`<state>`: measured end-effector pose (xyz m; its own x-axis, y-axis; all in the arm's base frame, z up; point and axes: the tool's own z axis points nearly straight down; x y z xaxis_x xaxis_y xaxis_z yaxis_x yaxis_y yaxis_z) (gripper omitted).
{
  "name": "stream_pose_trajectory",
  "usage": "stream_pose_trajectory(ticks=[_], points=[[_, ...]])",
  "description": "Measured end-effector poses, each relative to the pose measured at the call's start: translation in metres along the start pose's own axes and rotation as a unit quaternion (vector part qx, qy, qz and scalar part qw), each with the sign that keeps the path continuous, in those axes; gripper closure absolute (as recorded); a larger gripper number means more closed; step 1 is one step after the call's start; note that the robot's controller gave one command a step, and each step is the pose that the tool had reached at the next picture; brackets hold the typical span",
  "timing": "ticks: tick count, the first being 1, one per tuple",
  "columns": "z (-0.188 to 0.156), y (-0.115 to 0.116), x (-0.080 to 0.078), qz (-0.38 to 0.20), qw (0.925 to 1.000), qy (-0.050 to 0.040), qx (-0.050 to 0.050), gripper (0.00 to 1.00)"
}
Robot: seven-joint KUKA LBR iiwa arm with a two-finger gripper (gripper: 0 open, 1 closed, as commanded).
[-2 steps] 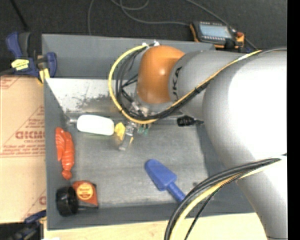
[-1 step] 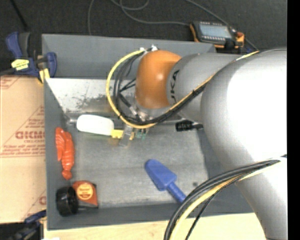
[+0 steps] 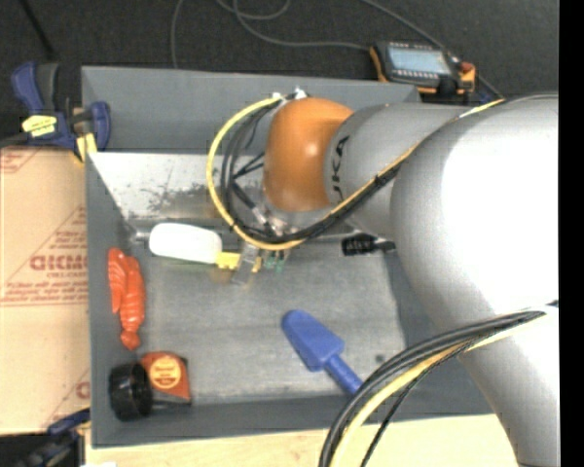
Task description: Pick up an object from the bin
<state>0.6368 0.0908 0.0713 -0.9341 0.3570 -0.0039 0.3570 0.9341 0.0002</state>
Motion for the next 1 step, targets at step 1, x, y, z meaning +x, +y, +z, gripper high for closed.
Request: stream_pose_trajectory(ticks=[1], points=[[-0.0518, 0.0147, 0.0313, 0.002, 1.0, 0.0038, 0.002, 1.0]])
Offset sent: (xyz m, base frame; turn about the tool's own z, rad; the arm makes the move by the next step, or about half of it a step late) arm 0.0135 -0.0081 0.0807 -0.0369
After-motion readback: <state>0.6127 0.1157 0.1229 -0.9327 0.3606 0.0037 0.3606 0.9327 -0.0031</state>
